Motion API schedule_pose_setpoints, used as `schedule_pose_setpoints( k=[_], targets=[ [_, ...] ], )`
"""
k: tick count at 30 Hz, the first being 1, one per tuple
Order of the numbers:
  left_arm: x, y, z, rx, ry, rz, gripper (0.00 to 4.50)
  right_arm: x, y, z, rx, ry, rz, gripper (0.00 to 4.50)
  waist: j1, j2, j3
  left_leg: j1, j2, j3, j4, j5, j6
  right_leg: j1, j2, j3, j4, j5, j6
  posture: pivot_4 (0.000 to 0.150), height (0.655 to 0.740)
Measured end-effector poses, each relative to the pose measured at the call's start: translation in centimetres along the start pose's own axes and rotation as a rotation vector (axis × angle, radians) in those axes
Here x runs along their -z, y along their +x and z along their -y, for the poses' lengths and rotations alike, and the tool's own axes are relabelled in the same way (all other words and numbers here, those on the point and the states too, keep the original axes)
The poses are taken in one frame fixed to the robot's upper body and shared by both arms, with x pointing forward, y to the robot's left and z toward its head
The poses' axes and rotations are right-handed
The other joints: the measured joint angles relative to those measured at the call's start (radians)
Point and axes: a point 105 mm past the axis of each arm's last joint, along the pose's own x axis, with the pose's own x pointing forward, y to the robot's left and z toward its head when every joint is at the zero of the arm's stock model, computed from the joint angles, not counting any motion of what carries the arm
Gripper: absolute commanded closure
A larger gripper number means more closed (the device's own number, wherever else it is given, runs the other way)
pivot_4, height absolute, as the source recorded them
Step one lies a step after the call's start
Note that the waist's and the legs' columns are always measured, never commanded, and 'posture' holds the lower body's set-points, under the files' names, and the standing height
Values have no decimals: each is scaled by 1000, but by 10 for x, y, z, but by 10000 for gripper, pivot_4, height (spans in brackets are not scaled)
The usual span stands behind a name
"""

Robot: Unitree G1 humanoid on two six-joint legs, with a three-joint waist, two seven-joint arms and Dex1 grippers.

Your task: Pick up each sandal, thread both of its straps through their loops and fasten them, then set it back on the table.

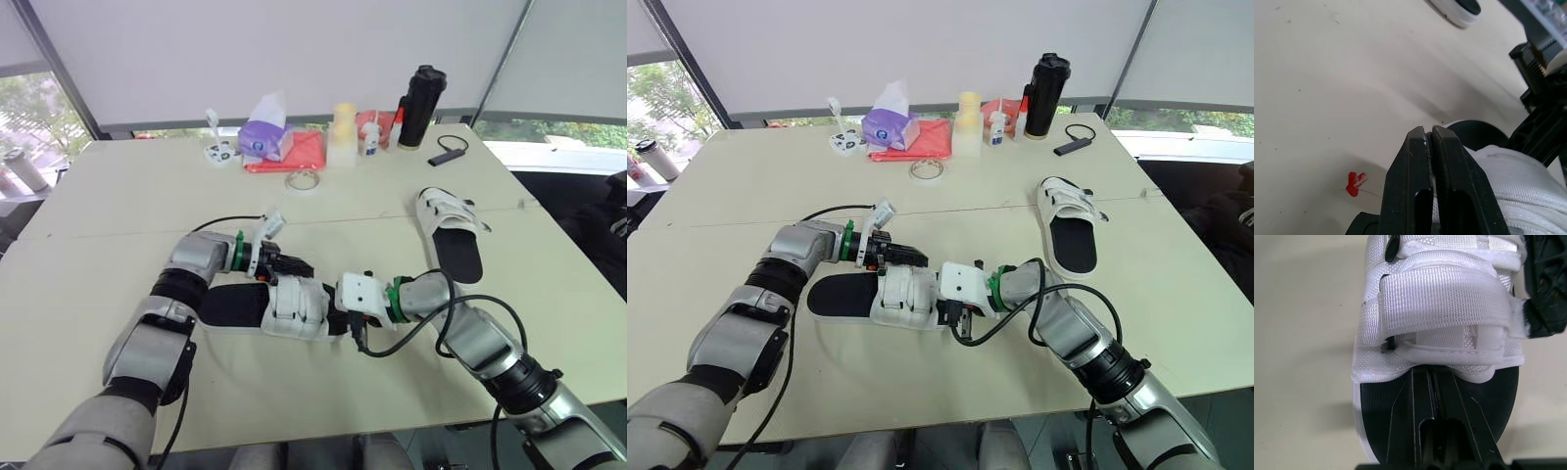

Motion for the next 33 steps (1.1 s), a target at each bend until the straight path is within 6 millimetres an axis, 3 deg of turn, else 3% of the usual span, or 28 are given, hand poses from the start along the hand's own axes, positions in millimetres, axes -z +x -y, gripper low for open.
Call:
schedule_pose_setpoints(
  k=[4,5,8,13,14,21,26,29,33],
  targets=[
    [-1,0,1,5,34,-9,44591,0,0,0,0,-1,0,45000,0,0,0,0,0,0,0,0,0,0,0,0,0,0,0,1500,7400],
    [-1,0,1,5,40,-8,41622,0,0,0,0,-1,0,45000,0,0,0,0,0,0,0,0,0,0,0,0,0,0,0,1500,7400],
    [4,-3,-4,-28,55,-41,30026,0,0,0,-3,-1,0,45000,0,0,0,0,0,0,0,0,0,0,0,0,0,0,0,1500,7400],
    [7,-11,-11,-77,53,-53,3750,1,-1,-1,-9,-1,-4,45000,1,0,0,0,0,0,0,0,0,0,0,0,0,-1,1,1500,7400],
    [7,-13,-14,-92,50,-55,816,1,-1,-1,-9,-1,-4,45000,1,0,0,0,0,0,0,0,0,0,0,0,0,-1,1,1500,7400],
    [6,-17,-30,-200,-3,40,816,1,-1,0,-5,-2,-6,45000,1,0,0,0,0,0,0,0,0,0,0,0,1,-1,1,1500,7400],
    [-16,-42,-43,-320,78,184,816,1,-1,0,-6,-3,-5,45000,1,-1,0,0,0,0,0,0,0,0,0,0,1,0,1,1500,7400],
    [-30,-61,-39,-358,219,218,816,1,-1,0,-7,-4,-5,45000,0,-1,0,0,0,0,0,0,0,0,0,0,1,0,1,1500,7400],
    [-12,-74,-24,-351,362,207,816,1,0,0,-10,-8,-3,45000,-1,0,0,1,0,1,-1,0,0,0,0,2,0,0,0,1500,7400]
  ],
)
